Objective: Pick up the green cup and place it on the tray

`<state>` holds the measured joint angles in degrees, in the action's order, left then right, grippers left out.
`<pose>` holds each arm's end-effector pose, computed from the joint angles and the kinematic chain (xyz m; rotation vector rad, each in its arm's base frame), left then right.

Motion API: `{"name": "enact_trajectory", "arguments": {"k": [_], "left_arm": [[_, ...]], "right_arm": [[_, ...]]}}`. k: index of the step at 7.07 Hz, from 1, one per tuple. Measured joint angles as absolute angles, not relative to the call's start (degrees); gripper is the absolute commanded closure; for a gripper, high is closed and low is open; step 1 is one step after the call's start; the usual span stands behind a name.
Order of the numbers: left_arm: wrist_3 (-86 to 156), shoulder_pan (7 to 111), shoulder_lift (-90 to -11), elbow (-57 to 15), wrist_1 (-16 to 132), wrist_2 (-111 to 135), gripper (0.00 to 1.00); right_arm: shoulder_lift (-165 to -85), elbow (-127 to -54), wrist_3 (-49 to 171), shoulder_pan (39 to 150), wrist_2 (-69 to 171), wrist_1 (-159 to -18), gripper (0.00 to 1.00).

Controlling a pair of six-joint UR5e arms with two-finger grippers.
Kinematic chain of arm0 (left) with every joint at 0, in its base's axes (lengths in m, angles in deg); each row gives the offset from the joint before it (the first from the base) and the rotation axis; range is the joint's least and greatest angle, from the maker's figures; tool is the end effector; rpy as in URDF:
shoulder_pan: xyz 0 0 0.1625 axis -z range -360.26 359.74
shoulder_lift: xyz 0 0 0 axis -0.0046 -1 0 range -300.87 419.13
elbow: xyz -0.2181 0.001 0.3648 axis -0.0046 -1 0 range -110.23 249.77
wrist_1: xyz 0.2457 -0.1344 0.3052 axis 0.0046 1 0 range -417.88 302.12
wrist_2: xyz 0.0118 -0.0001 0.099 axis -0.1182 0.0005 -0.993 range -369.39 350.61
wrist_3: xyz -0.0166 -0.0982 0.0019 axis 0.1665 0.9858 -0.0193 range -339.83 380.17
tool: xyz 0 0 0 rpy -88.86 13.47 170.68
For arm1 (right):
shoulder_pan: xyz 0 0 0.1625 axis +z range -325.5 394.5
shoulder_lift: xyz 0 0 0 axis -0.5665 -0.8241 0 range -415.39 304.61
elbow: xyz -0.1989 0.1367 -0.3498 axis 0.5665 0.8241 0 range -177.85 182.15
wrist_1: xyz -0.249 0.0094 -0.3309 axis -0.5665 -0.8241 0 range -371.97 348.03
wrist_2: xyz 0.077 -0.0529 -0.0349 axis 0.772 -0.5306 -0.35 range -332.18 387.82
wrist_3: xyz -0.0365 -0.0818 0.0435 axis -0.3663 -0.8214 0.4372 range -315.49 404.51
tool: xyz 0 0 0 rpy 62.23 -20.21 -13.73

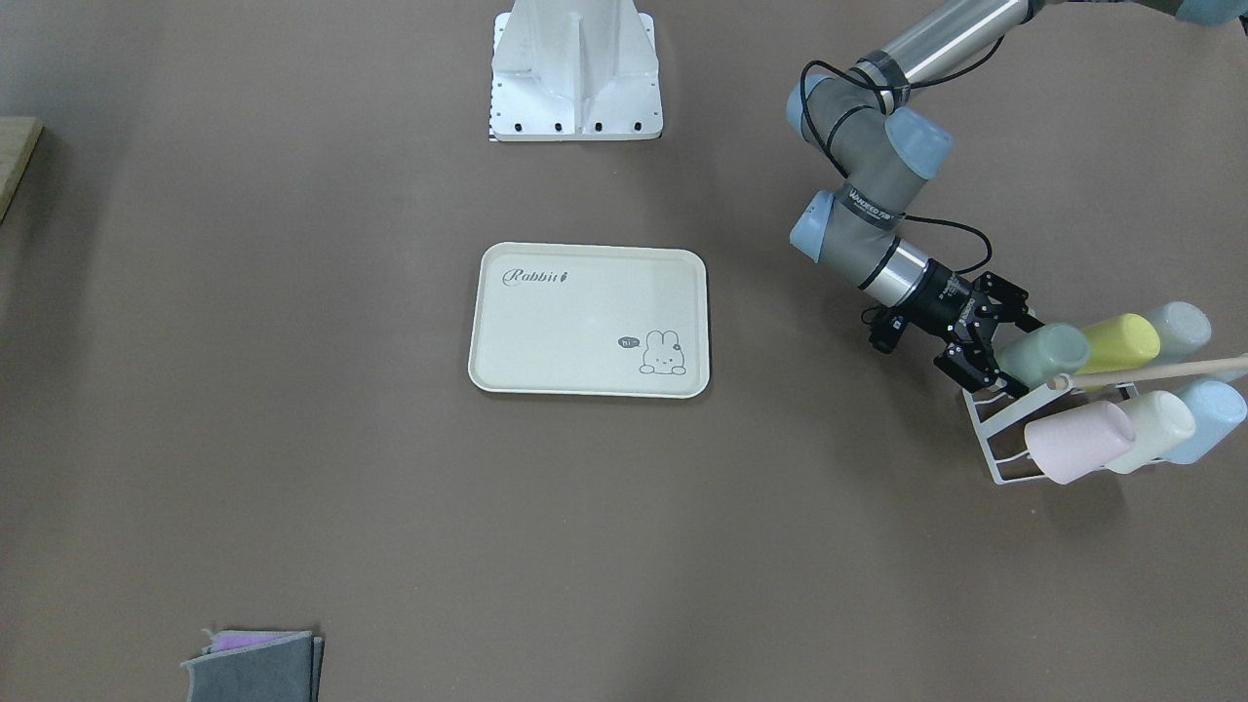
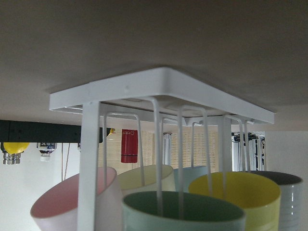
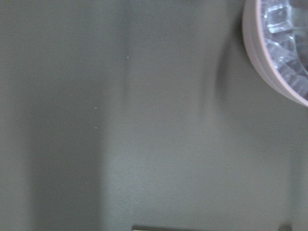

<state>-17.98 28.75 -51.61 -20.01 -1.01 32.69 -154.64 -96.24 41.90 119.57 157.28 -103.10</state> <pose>0.4246 -0.4725 0.5094 -0.0434 -0.9814 1.7013 0.0335 -0.4253 0.6681 -0.0474 -0.6882 -0.1146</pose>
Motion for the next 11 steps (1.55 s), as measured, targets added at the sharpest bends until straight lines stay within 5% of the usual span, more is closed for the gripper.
{"name": "enact_trajectory", "arguments": {"k": [4, 7, 11], "left_arm": [[-18.0, 29.6, -51.4, -17.9, 1.8, 32.6, 0.06], [-18.0, 29.7, -51.5, -16.9, 2.9, 32.7, 0.39], [-17.8, 29.9, -51.6, -19.1, 2.8, 32.7, 0.48]], "right_arm": [[-153.9, -95.2, 38.9, 125.3, 155.5, -104.9, 0.0], [-153.3, -95.3, 39.2, 125.4, 155.6, -104.8, 0.0], [-152.8, -95.3, 39.4, 125.2, 155.9, -104.7, 0.0]]}}
